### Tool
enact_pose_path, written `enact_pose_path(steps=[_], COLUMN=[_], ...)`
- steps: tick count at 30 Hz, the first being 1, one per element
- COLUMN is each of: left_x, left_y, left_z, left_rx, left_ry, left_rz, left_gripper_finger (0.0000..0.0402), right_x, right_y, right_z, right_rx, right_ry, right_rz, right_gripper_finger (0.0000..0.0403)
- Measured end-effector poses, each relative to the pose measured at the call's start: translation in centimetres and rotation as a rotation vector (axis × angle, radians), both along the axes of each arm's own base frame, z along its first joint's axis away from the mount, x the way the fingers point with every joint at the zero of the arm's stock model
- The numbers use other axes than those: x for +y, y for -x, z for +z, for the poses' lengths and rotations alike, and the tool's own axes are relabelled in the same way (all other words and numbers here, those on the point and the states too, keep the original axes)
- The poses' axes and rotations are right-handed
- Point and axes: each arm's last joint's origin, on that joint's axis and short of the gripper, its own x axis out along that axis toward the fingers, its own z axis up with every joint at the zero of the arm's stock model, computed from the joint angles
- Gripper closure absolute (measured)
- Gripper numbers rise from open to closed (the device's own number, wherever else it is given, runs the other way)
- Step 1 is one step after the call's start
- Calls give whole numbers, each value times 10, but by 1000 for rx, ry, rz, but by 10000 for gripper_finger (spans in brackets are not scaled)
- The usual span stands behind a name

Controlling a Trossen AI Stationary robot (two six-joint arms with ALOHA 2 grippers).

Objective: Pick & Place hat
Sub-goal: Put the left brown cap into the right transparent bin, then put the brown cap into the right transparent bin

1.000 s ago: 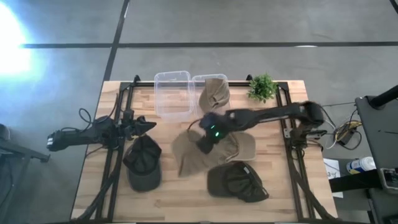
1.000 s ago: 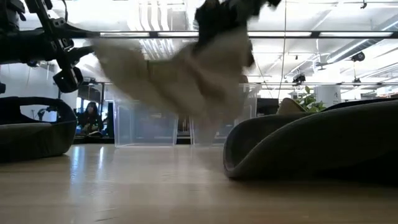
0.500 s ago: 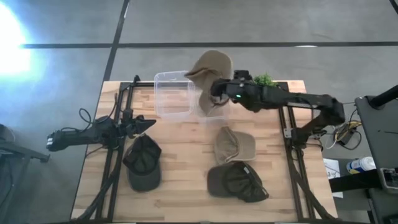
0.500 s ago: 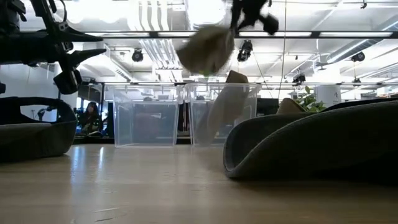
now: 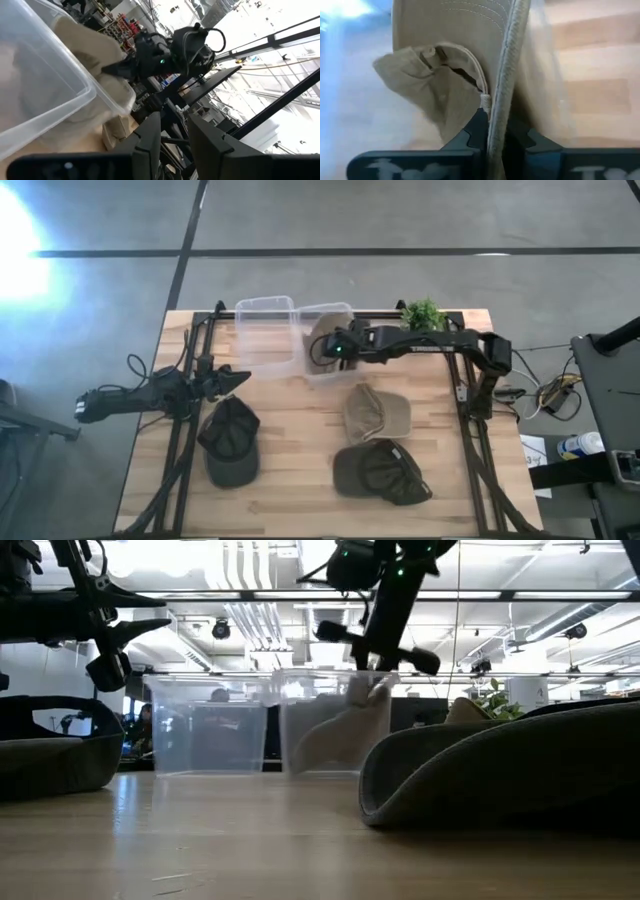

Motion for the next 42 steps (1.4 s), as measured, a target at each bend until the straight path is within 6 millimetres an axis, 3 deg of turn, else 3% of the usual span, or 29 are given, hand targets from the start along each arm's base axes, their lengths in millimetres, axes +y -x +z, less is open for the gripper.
enact_pose_path(steps=[5, 10, 15, 22, 26, 31, 36, 42], left_x=[0, 0, 0, 0, 0, 0, 0, 0], left_y=[0, 0, 0, 1, 1, 1, 1, 1], left_z=[0, 0, 1, 3, 5, 5, 5, 4], left_rx=[0, -3, -12, -40, -69, -66, -65, -57], left_ry=[0, 9, 31, 31, 52, 54, 54, 55], left_rz=[0, -2, -5, -6, -10, -11, -10, -10], left_gripper_finger=[310, 309, 309, 309, 309, 309, 309, 309], right_x=[1, 1, 2, 8, 29, 64, 109, 154], right_y=[-2, 4, 12, 12, 16, 49, 90, 126], right_z=[-2, 27, 49, 51, 65, 81, 76, 44], right_rx=[22, 4, -20, -29, 24, 207, 493, 695], right_ry=[-15, 83, 147, 91, 180, 176, 126, -30], right_rz=[58, 111, 150, 244, 417, 651, 957, 1228], right_gripper_finger=[374, 364, 316, 248, 225, 214, 220, 230])
